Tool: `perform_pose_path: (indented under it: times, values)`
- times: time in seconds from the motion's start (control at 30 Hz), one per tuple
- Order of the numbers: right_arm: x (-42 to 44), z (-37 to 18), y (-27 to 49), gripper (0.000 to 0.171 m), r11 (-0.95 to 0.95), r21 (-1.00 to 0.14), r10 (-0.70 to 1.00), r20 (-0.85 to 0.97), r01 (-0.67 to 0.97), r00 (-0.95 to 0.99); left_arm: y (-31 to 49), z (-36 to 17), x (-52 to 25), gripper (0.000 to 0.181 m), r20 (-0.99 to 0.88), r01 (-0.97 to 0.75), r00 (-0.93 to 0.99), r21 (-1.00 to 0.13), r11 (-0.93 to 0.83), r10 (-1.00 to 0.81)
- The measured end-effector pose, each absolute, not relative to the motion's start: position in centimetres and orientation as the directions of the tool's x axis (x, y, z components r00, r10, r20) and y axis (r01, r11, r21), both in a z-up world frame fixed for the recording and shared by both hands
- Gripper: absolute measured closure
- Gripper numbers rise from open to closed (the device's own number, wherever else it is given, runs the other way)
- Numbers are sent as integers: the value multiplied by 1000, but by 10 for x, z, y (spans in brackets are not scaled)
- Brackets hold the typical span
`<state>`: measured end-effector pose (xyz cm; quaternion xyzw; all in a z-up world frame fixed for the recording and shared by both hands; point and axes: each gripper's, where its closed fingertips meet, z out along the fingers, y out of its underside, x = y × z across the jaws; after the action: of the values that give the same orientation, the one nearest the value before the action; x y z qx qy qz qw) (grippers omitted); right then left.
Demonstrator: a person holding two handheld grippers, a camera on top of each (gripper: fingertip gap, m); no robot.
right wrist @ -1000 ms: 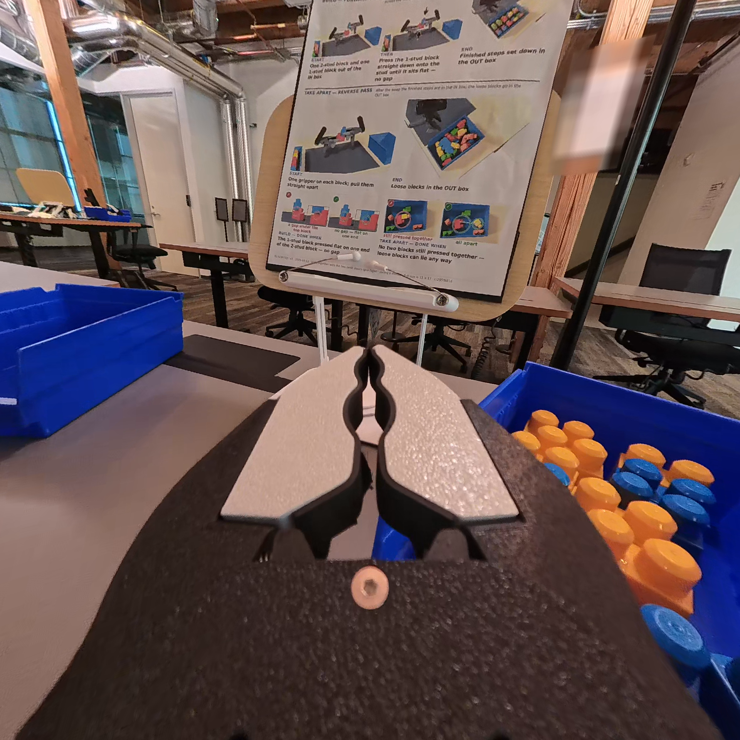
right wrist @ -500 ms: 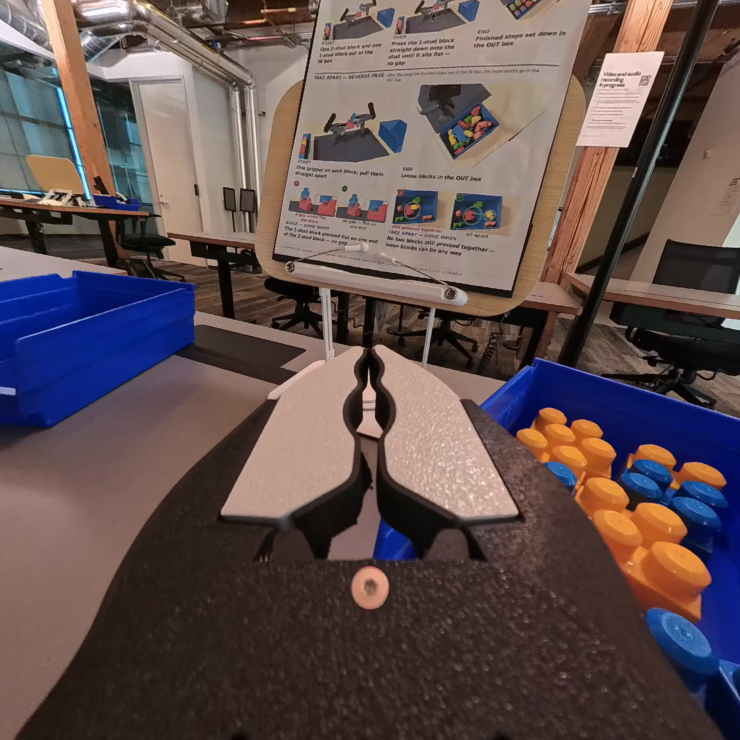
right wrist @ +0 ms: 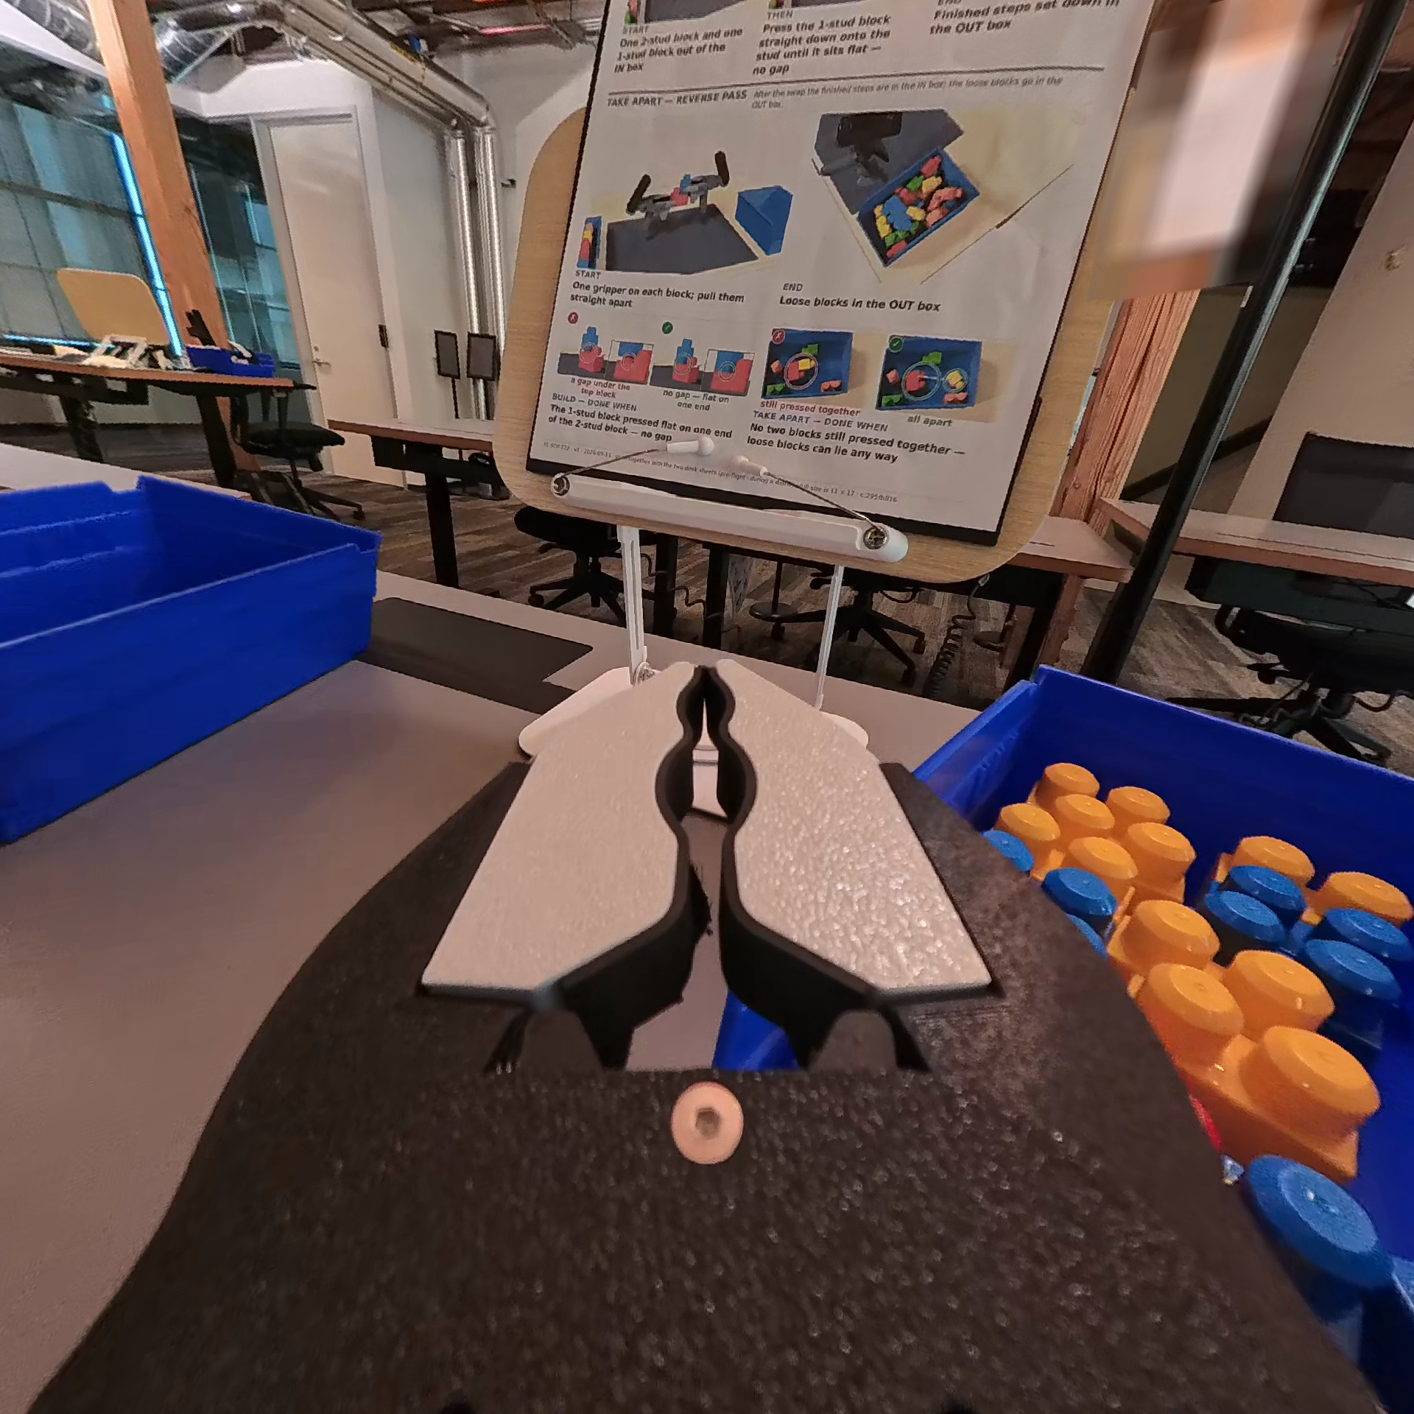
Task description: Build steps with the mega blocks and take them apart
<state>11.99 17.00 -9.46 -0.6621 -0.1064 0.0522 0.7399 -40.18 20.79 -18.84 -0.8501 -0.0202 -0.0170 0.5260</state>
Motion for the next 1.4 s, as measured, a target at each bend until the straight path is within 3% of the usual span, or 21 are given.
perform_pose_path:
  times: [0.23, 0.43, 0.9, 1.4]
  values:
    - [120, -95, 170, 171, 109, -991, 221, 97, 75, 970, 176, -159, -359, 177, 24, -9, 996, -923, -384, -81]
    - [124, -92, 169, 171, 108, -992, 218, 81, 59, 973, 150, -148, -305, 177, 107, 44, 982, -930, -366, -153]
    - [125, -88, 168, 171, 93, -995, 240, 50, 28, 970, 115, -187, -205, 174, 237, 116, 949, -876, -468, -209]
    - [125, -92, 169, 171, 79, -996, 240, 53, 34, 969, 106, -197, -142, 173, 184, 58, 951, -896, -440, -250]
